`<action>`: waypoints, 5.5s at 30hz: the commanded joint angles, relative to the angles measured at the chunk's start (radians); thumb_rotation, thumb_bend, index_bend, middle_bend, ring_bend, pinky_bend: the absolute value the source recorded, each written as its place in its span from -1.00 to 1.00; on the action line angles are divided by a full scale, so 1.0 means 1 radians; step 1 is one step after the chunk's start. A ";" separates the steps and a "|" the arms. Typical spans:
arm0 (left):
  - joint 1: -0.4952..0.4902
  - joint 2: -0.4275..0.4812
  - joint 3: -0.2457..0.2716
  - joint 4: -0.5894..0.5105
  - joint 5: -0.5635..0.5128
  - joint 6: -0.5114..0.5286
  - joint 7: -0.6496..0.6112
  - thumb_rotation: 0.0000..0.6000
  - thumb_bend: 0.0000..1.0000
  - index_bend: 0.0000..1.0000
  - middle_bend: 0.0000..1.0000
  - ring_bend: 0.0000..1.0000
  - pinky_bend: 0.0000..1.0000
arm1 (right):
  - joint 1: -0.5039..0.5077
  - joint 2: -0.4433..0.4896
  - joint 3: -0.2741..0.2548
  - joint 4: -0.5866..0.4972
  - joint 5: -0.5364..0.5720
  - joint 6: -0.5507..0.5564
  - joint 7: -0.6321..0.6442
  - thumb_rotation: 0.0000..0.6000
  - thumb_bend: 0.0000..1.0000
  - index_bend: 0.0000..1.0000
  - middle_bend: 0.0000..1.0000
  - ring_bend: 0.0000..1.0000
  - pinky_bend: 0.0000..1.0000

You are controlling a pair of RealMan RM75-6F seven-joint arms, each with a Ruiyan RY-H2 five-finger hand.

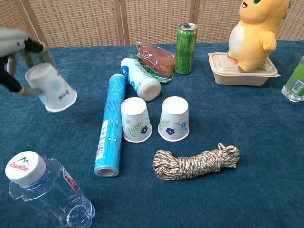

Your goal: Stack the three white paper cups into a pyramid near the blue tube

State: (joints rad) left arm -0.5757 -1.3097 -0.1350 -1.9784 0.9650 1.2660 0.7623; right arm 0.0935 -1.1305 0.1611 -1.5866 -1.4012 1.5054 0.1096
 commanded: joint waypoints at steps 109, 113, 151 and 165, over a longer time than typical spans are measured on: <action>-0.383 -0.316 -0.052 0.025 -0.133 0.004 0.256 1.00 -0.32 -0.43 -0.70 -0.58 -0.18 | 0.004 0.001 0.008 0.014 0.015 -0.026 0.027 1.00 -1.00 -0.78 -0.91 -1.00 -1.00; -0.387 -0.311 -0.049 0.021 -0.142 0.011 0.263 1.00 -0.33 -0.49 -0.81 -0.64 -0.20 | 0.004 0.002 0.008 0.014 0.016 -0.028 0.029 1.00 -1.00 -0.78 -0.91 -1.00 -1.00; -0.152 0.134 0.121 0.024 0.154 0.032 -0.122 1.00 -0.33 -0.97 -1.00 -1.00 -1.00 | 0.008 -0.009 -0.004 0.002 0.000 -0.028 -0.007 1.00 -1.00 -0.76 -0.91 -1.00 -1.00; 0.116 0.270 0.260 0.186 0.499 0.203 -0.509 1.00 -0.33 -0.96 -1.00 -1.00 -1.00 | 0.008 -0.011 -0.016 -0.018 -0.015 -0.025 -0.043 1.00 -1.00 -0.75 -0.91 -1.00 -1.00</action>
State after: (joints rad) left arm -0.4911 -1.0571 0.1019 -1.8175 1.4324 1.4408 0.2851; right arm 0.1017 -1.1413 0.1463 -1.6035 -1.4152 1.4795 0.0674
